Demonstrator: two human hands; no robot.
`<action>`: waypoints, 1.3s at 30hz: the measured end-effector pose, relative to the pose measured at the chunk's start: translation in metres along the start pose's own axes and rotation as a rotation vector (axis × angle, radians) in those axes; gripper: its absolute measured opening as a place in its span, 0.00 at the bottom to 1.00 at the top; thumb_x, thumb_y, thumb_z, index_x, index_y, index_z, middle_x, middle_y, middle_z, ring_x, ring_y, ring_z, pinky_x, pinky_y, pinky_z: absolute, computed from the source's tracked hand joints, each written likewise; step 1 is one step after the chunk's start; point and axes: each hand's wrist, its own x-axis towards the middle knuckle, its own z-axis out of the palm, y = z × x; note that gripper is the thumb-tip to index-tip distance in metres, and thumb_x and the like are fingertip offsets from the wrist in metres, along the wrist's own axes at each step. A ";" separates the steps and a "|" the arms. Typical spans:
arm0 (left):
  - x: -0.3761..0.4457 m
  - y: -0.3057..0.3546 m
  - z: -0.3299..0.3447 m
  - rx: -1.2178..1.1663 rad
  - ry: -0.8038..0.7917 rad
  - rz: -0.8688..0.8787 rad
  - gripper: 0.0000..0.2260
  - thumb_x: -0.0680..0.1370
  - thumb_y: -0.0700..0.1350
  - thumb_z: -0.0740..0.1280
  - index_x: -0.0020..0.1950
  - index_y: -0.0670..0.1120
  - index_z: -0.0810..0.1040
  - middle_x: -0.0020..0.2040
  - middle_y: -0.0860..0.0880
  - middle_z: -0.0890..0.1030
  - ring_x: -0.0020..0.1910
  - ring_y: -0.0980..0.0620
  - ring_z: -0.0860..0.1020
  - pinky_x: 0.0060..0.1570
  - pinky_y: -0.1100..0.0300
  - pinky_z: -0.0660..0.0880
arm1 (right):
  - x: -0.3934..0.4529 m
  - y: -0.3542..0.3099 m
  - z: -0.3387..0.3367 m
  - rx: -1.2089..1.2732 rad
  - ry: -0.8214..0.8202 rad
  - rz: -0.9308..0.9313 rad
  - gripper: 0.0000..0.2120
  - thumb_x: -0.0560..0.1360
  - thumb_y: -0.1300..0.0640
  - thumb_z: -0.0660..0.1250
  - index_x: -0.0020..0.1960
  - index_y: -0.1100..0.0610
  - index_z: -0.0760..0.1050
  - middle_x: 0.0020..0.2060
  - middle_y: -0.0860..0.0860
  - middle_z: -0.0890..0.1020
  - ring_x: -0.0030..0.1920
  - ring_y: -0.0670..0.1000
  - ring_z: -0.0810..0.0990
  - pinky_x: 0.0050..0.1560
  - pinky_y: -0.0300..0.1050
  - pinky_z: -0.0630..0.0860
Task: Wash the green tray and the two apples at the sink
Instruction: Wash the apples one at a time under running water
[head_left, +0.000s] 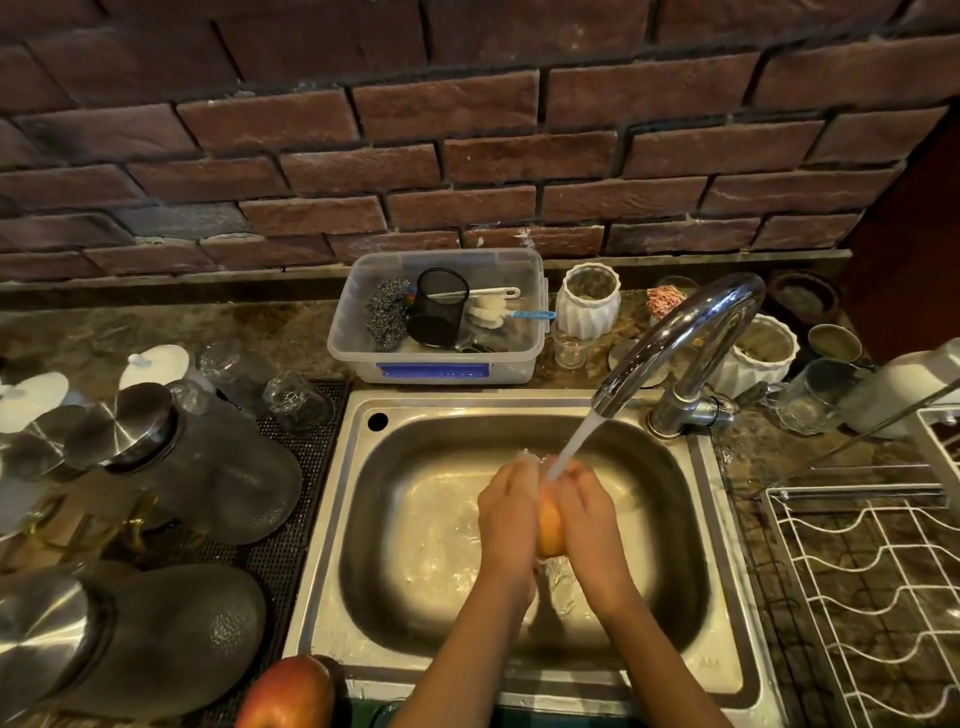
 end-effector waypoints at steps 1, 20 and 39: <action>0.000 -0.003 0.000 0.035 -0.018 0.051 0.10 0.79 0.57 0.63 0.49 0.59 0.83 0.48 0.50 0.84 0.50 0.48 0.83 0.49 0.48 0.83 | 0.001 -0.003 0.000 0.017 0.046 0.005 0.10 0.82 0.54 0.59 0.58 0.48 0.77 0.51 0.50 0.83 0.50 0.49 0.83 0.42 0.40 0.80; 0.006 -0.018 -0.002 0.153 0.108 0.265 0.12 0.76 0.67 0.59 0.49 0.64 0.78 0.47 0.55 0.82 0.47 0.56 0.82 0.46 0.56 0.82 | 0.000 -0.006 0.007 0.042 0.066 0.086 0.11 0.82 0.52 0.55 0.54 0.45 0.77 0.48 0.52 0.83 0.48 0.51 0.83 0.46 0.52 0.83; 0.009 -0.018 -0.010 0.090 0.009 0.000 0.12 0.79 0.56 0.62 0.51 0.54 0.83 0.49 0.47 0.85 0.50 0.46 0.84 0.45 0.50 0.83 | 0.012 0.000 0.010 -0.225 0.041 0.058 0.07 0.78 0.48 0.61 0.46 0.44 0.77 0.44 0.46 0.84 0.45 0.46 0.83 0.48 0.47 0.81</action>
